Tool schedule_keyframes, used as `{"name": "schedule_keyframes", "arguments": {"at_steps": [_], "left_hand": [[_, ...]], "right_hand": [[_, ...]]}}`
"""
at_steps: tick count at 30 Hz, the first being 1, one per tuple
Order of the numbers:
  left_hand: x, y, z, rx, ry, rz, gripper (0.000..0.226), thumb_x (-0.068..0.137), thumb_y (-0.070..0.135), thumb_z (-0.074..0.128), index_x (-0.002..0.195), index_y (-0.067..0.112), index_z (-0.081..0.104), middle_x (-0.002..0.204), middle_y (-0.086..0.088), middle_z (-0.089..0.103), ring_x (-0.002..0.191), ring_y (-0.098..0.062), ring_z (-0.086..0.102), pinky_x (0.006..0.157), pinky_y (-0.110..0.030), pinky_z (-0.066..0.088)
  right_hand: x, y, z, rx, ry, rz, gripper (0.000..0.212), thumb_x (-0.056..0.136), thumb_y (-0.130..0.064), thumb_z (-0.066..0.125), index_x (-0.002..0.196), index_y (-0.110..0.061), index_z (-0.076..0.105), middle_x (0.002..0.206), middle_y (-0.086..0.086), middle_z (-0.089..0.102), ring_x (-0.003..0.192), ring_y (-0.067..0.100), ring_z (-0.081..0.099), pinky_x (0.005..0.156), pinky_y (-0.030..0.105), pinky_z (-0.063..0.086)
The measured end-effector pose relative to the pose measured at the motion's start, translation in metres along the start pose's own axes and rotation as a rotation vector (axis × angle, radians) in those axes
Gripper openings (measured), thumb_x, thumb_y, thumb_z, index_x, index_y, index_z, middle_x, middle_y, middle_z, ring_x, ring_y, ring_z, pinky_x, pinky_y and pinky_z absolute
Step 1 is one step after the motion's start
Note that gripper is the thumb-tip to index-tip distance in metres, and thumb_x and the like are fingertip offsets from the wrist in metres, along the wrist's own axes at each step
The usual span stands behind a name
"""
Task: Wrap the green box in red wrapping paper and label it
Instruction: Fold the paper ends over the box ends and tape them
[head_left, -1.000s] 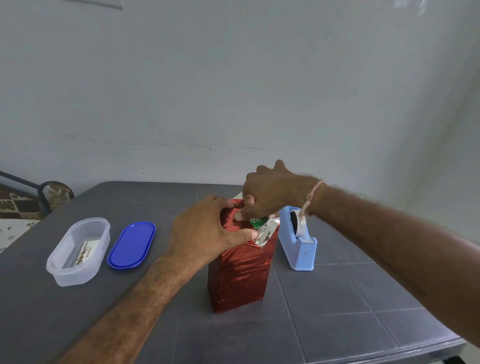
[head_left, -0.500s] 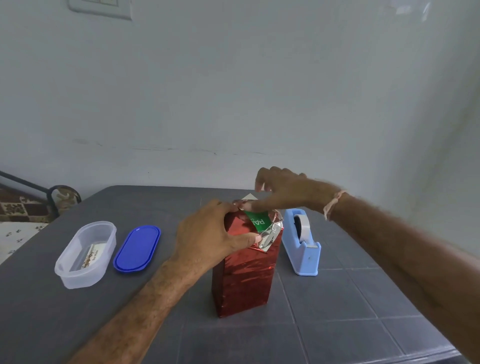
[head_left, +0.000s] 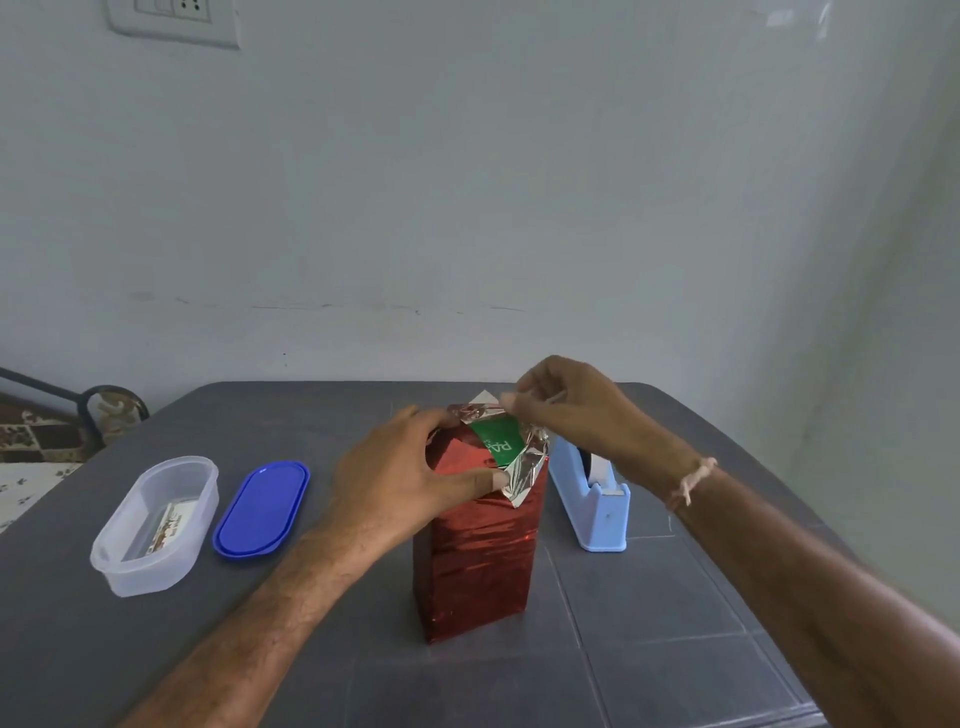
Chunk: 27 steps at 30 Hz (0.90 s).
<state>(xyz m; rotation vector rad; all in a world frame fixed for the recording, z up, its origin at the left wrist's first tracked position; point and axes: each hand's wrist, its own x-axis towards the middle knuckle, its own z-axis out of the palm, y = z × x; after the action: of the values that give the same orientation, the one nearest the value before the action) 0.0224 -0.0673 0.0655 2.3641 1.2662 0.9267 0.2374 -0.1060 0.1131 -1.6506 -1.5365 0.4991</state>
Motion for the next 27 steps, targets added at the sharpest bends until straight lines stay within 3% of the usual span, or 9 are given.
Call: {"name": "schedule_keyframes", "arguments": {"at_steps": [3,8,11,13,16,18,23,25,27], "left_hand": [[0.002,-0.004,0.001,-0.058,-0.017,0.009,0.094,0.047,0.102,0.055,0.12,0.044,0.062,0.104,0.023,0.061,0.093,0.006,0.059,0.076,-0.025,0.052],[0.009,-0.008,0.001,-0.182,-0.027,-0.017,0.089,0.057,0.102,0.047,0.117,0.038,0.067,0.111,0.023,0.065,0.099,0.009,0.06,0.081,-0.018,0.049],[0.014,-0.01,0.001,-0.309,0.009,-0.054,0.055,0.082,0.078,0.06,0.116,0.035,0.067,0.113,0.022,0.068,0.1,0.002,0.066,0.092,-0.03,0.055],[0.021,-0.01,0.0,-0.35,0.061,-0.112,0.038,0.09,0.054,0.07,0.122,0.036,0.061,0.12,0.018,0.063,0.1,-0.007,0.066,0.091,-0.033,0.055],[0.038,-0.01,-0.001,-0.446,0.032,-0.158,0.045,0.089,0.038,0.078,0.13,0.033,0.058,0.119,0.013,0.063,0.083,-0.009,0.072,0.075,-0.023,0.057],[0.051,-0.009,-0.002,-0.53,-0.02,-0.164,0.046,0.088,0.037,0.08,0.13,0.033,0.062,0.113,0.008,0.069,0.089,-0.011,0.074,0.08,-0.029,0.059],[0.073,-0.008,0.006,-0.558,-0.08,-0.177,0.013,0.086,0.031,0.082,0.097,0.026,0.079,0.102,-0.007,0.075,0.098,-0.026,0.073,0.087,-0.042,0.059],[0.078,-0.008,0.01,-0.559,-0.088,-0.178,0.012,0.086,0.034,0.082,0.089,0.023,0.079,0.1,-0.01,0.076,0.097,-0.029,0.073,0.086,-0.045,0.059],[0.081,-0.007,0.012,-0.617,-0.083,-0.191,0.015,0.088,0.032,0.08,0.088,0.017,0.079,0.098,-0.015,0.076,0.089,-0.026,0.074,0.08,-0.038,0.057]], "right_hand": [[-0.014,0.01,0.001,0.044,0.042,0.044,0.031,0.083,-0.041,0.084,0.099,-0.018,0.07,0.093,0.003,0.074,0.076,0.007,0.067,0.055,0.009,0.044],[-0.022,0.011,0.001,0.186,0.054,0.04,0.018,0.086,-0.016,0.082,0.1,-0.014,0.071,0.09,0.014,0.075,0.068,0.007,0.067,0.053,0.012,0.044],[-0.019,0.005,0.005,0.254,0.087,0.032,0.018,0.087,-0.011,0.079,0.101,-0.016,0.07,0.094,0.018,0.074,0.07,0.008,0.065,0.061,0.018,0.047],[-0.017,0.003,0.007,0.286,0.115,0.024,0.019,0.086,-0.01,0.077,0.102,-0.017,0.07,0.093,0.017,0.074,0.072,0.011,0.067,0.066,0.023,0.05],[-0.015,0.0,0.011,0.339,0.129,0.0,0.019,0.087,-0.006,0.075,0.103,-0.016,0.07,0.086,0.012,0.074,0.073,0.014,0.069,0.07,0.028,0.054],[-0.016,-0.001,0.013,0.374,0.131,-0.008,0.021,0.087,-0.007,0.076,0.104,-0.015,0.069,0.083,0.007,0.073,0.07,0.012,0.068,0.07,0.028,0.055],[-0.025,0.003,0.022,0.38,0.162,0.052,0.033,0.08,-0.024,0.087,0.105,-0.018,0.066,0.084,0.003,0.072,0.071,0.011,0.071,0.063,0.02,0.052],[-0.03,0.005,0.023,0.398,0.167,0.065,0.031,0.081,-0.018,0.085,0.105,-0.016,0.065,0.084,0.006,0.073,0.07,0.014,0.073,0.061,0.02,0.053],[-0.034,0.004,0.023,0.432,0.151,0.058,0.028,0.084,-0.008,0.082,0.105,-0.014,0.065,0.078,0.005,0.073,0.068,0.015,0.074,0.06,0.02,0.054]]}}
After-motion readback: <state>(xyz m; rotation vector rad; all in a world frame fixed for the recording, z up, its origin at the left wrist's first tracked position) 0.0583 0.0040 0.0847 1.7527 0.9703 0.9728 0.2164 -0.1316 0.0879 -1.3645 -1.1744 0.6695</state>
